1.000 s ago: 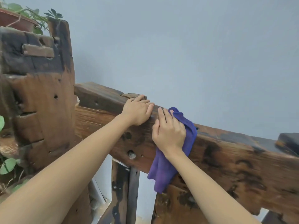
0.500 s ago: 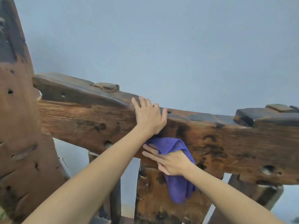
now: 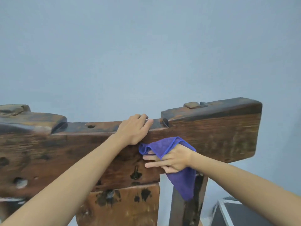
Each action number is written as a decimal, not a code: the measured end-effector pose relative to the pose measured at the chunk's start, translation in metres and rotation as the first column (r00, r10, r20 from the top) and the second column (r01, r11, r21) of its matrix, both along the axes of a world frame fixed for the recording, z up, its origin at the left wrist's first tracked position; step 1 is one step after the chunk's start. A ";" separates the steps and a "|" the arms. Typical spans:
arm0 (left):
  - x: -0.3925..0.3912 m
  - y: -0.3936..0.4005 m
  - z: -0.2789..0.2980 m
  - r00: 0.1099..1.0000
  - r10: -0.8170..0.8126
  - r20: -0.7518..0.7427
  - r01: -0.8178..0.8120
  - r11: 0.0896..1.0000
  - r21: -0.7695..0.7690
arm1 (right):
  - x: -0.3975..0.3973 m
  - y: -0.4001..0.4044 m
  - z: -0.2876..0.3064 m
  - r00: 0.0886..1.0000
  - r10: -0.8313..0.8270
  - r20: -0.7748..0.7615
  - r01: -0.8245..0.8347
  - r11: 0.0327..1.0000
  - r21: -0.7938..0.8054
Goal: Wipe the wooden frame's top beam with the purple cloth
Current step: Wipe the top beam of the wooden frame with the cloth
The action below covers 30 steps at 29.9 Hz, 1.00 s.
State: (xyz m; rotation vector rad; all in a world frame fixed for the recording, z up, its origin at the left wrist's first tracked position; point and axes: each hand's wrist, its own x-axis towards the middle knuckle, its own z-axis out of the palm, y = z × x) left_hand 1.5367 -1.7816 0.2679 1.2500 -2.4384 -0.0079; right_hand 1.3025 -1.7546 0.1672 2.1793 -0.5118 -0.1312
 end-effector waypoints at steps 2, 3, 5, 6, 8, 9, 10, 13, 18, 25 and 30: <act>-0.038 0.002 0.004 0.998 -0.066 -0.017 0.066 0.997 0.026 | -0.039 0.007 0.022 1.000 0.005 -0.010 -0.005 0.998 -0.055; -0.056 0.002 0.007 0.993 -0.102 -0.057 0.104 0.994 0.035 | -0.059 0.009 0.032 1.000 0.005 -0.018 -0.006 0.997 -0.083; -0.093 0.002 0.011 0.980 -0.162 -0.117 0.165 0.986 0.014 | -0.099 0.014 0.051 0.999 -0.015 -0.031 0.011 0.990 -0.138; -0.109 0.001 0.013 0.975 -0.159 -0.157 0.162 0.987 0.002 | -0.119 0.016 0.060 0.999 -0.027 -0.030 0.022 0.987 -0.156; -0.128 -0.002 0.019 0.972 -0.113 -0.207 0.117 0.993 0.006 | -0.158 0.020 0.076 0.999 -0.039 0.011 0.040 0.982 -0.183; -0.135 -0.005 0.021 0.972 -0.090 -0.218 0.099 0.995 0.031 | -0.179 0.023 0.084 0.997 -0.059 0.048 0.068 0.978 -0.196; -0.130 -0.006 0.023 0.971 -0.077 -0.227 0.097 0.992 0.079 | -0.194 0.025 0.089 0.993 -0.069 0.099 0.088 0.975 -0.204; -0.130 -0.003 0.026 0.943 -0.095 -0.320 0.163 0.968 0.193 | -0.244 0.032 0.084 0.940 -0.093 0.329 0.178 0.955 -0.239; -0.137 -0.003 0.026 0.872 -0.070 -0.485 0.204 0.952 0.229 | -0.262 0.039 0.016 0.443 -0.095 0.891 0.453 0.882 -0.131; -0.134 0.010 0.029 0.876 -0.061 -0.478 0.206 0.944 0.257 | -0.197 0.036 -0.057 -0.194 -0.102 0.976 0.600 0.775 0.201; -0.124 0.023 0.029 0.929 -0.057 -0.365 0.158 0.955 0.253 | -0.130 0.025 -0.073 -0.388 -0.049 0.921 0.564 0.777 0.279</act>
